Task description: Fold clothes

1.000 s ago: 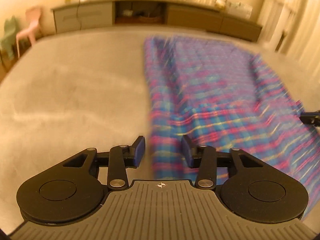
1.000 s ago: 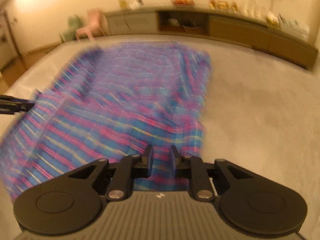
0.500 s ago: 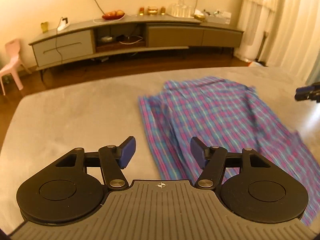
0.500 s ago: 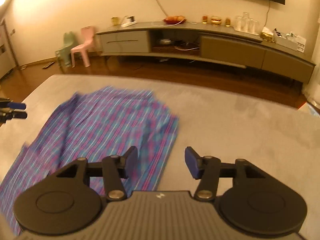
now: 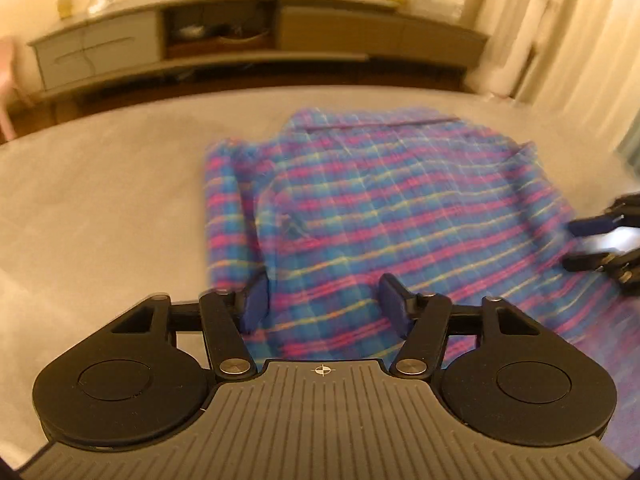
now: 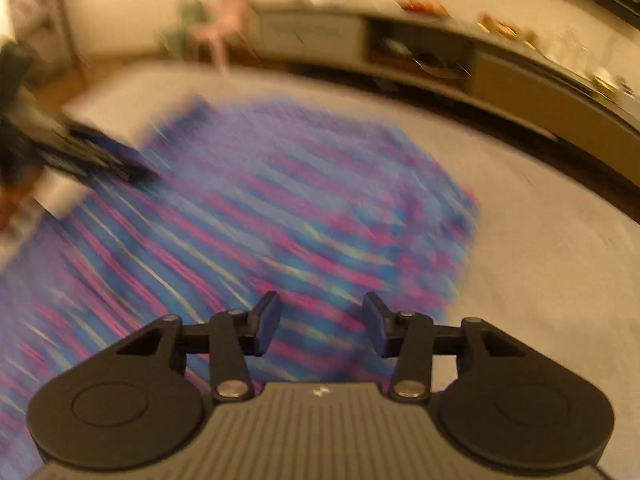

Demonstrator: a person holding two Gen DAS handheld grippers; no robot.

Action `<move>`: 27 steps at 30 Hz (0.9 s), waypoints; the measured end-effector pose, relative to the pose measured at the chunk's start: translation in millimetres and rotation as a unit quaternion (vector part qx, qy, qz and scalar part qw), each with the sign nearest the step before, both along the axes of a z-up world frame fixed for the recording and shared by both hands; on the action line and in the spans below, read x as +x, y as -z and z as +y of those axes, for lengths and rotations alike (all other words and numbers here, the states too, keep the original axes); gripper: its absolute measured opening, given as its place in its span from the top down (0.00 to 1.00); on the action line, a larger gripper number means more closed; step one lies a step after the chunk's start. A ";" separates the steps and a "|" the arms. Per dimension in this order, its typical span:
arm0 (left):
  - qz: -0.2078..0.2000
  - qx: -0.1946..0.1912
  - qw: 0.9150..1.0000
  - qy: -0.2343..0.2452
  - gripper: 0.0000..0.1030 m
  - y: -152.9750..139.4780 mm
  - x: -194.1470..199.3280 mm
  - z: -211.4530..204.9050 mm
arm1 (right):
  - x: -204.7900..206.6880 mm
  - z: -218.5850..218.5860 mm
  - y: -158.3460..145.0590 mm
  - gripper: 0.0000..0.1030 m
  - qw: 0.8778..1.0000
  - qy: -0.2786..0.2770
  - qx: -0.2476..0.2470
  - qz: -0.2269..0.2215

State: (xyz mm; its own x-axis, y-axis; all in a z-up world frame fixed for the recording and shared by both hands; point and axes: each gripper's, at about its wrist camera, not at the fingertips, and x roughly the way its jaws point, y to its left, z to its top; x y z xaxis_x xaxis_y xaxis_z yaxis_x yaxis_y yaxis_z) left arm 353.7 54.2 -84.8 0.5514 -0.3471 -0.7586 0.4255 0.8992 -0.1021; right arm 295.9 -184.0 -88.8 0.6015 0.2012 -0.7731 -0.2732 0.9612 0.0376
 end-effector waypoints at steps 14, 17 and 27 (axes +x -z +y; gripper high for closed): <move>0.027 0.000 1.000 0.006 0.38 -14.2 -73.7 44.1 | -62.2 -14.0 1.9 0.59 0.999 -0.010 0.022 0.024; 0.003 -0.029 1.000 0.007 0.35 -44.0 -58.6 51.5 | -46.8 -16.8 -26.0 0.58 1.000 -0.016 0.012 -0.008; 0.004 -0.021 1.000 0.002 0.31 -29.9 62.4 39.3 | 112.9 -34.9 -35.0 0.36 0.999 -0.011 -0.005 -0.038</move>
